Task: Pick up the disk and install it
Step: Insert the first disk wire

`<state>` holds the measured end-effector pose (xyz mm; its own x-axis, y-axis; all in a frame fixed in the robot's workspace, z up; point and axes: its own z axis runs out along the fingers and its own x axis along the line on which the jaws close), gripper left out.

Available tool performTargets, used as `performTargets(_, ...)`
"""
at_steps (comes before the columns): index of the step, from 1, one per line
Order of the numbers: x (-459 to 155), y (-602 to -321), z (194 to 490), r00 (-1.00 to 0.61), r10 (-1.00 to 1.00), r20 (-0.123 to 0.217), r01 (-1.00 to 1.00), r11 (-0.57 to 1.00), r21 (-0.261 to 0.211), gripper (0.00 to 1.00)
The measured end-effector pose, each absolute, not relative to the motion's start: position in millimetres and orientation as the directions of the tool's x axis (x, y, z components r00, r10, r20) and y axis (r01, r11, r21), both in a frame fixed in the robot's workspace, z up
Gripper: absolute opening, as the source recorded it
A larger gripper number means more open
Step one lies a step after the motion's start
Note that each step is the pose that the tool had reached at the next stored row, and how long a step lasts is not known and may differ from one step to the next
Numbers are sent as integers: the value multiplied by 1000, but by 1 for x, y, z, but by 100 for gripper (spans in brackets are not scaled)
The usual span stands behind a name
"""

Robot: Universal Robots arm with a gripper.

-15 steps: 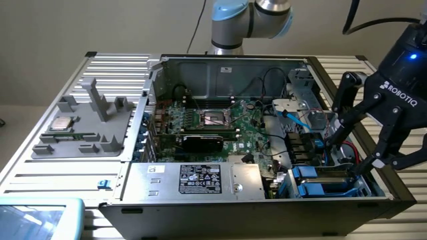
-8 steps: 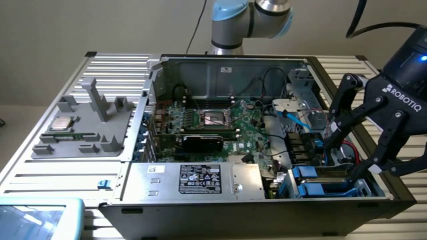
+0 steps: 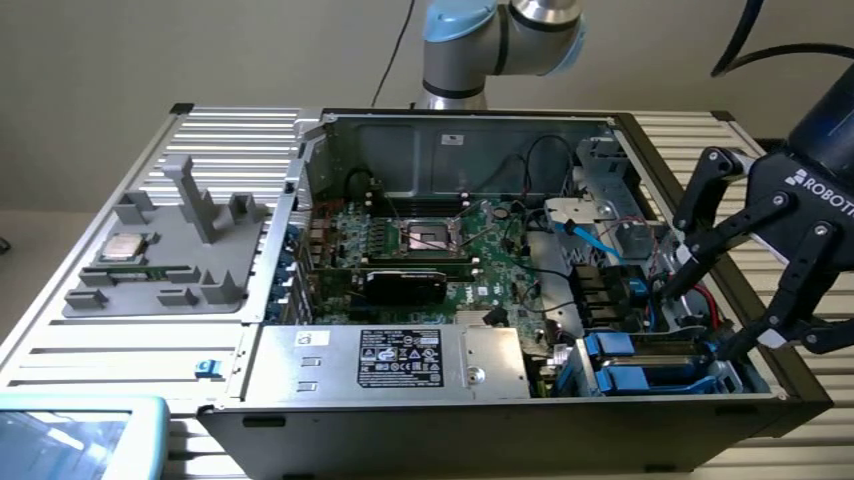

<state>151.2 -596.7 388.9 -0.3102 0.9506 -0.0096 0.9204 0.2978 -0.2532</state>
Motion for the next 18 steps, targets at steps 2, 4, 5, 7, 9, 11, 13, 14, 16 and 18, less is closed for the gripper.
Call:
performTargets(2, 154, -597, 389, -320, 947, -7, 917, 308, -252, 57)
performTargets(4, 158, -597, 389, -329, 944, -6, 914, 317, -252, 57)
performTargets(5, 159, -597, 389, -335, 942, -5, 912, 323, -252, 55)
performTargets(7, 162, -597, 389, -344, 939, -5, 909, 332, -253, 48)
performTargets(9, 164, -597, 388, -355, 935, -4, 905, 342, -254, 48)
performTargets(11, 166, -597, 388, -364, 931, -3, 901, 351, -256, 48)
performTargets(13, 168, -597, 387, -370, 929, -1, 897, 357, -261, 45)
performTargets(14, 169, -597, 387, -372, 928, 1, 895, 359, -264, 45)
performTargets(16, 170, -598, 386, -377, 926, 5, 892, 364, -269, 38)
performTargets(18, 172, -598, 385, -380, 925, 9, 889, 368, -273, 38)
